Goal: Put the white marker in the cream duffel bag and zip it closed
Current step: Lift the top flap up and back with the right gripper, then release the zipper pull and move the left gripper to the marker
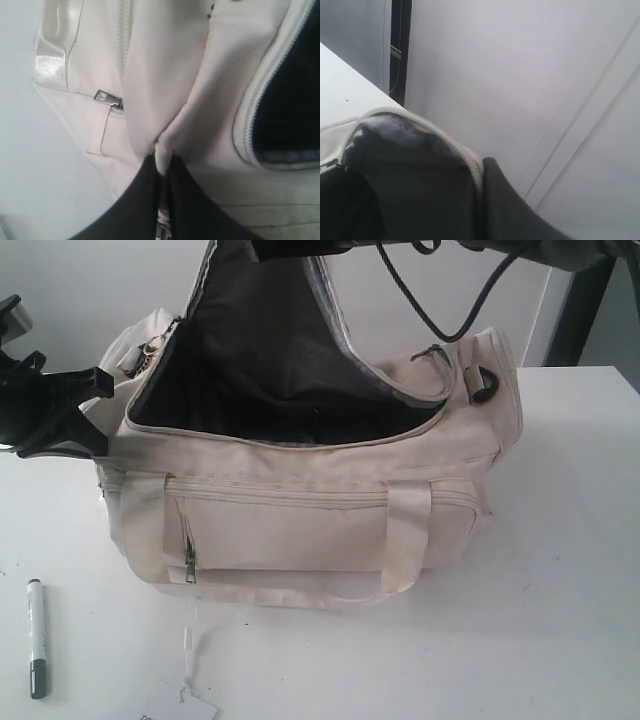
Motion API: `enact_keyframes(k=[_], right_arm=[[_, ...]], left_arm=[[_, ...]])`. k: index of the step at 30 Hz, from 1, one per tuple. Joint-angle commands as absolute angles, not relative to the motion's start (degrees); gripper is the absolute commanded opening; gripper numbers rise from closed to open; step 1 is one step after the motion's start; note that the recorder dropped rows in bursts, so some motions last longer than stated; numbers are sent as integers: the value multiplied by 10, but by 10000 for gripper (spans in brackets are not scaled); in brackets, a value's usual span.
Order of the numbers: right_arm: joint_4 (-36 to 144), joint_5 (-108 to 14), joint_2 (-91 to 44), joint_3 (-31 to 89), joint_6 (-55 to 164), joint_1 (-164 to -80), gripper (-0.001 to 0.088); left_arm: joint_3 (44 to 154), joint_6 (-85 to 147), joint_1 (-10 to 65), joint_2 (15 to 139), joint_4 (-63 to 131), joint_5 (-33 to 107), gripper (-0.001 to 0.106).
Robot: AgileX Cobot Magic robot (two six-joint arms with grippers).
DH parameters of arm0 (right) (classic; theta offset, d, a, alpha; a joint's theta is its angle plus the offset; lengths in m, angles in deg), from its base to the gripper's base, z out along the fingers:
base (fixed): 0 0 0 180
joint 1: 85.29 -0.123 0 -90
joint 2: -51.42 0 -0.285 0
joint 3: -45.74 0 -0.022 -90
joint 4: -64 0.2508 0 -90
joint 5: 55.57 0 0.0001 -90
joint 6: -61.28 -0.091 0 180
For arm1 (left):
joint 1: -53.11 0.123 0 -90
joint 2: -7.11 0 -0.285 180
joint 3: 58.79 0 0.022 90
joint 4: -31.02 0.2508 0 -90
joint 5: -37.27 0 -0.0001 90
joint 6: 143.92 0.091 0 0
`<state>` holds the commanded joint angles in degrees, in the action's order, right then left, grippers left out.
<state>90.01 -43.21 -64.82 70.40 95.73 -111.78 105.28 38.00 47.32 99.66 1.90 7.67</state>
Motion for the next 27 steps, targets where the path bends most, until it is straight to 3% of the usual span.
enact_keyframes(k=[5,7,10,14,27], right_arm=[[900,-430,-648,704,955,-1115,0],[900,-430,-648,704,955,-1115,0],[900,-427,-648,704,955,-1115,0],[900,-427,-648,704,955,-1115,0],[900,-429,-648,704,955,-1115,0]], left_arm=[[1053,380,473,997,19,78,36],[1053,380,473,997,19,79,155],[1053,380,473,997,19,81,456],[1054,380,473,990,20,71,663],[1054,390,473,889,115,51,672]])
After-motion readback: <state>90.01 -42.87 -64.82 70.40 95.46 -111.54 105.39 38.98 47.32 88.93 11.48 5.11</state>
